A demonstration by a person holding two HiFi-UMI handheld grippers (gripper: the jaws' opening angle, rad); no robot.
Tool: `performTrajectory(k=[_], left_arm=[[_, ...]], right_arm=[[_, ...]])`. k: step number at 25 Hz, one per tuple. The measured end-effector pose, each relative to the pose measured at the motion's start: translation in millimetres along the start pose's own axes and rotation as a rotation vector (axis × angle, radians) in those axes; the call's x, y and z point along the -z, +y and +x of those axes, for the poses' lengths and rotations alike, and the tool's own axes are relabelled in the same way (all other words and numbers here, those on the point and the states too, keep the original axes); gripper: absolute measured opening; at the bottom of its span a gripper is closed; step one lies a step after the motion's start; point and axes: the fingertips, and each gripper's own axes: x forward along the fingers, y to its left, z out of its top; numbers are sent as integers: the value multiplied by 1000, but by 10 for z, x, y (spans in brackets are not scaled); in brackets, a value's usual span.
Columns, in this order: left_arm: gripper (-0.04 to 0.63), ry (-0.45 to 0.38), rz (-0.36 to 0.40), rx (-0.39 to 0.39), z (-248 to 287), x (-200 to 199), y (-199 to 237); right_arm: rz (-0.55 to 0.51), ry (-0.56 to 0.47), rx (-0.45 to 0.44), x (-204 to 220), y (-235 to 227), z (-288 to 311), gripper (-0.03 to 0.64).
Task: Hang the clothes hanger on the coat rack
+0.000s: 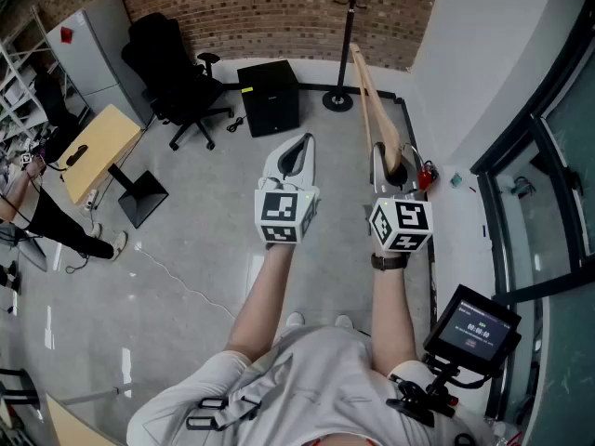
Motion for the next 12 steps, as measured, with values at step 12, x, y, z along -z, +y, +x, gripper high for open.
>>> performTrajectory(k=[12], left_arm=[[-3,111,-17,-105,-188,361,366]], right_arm=[[-21,75,85,203,233,-101,6]])
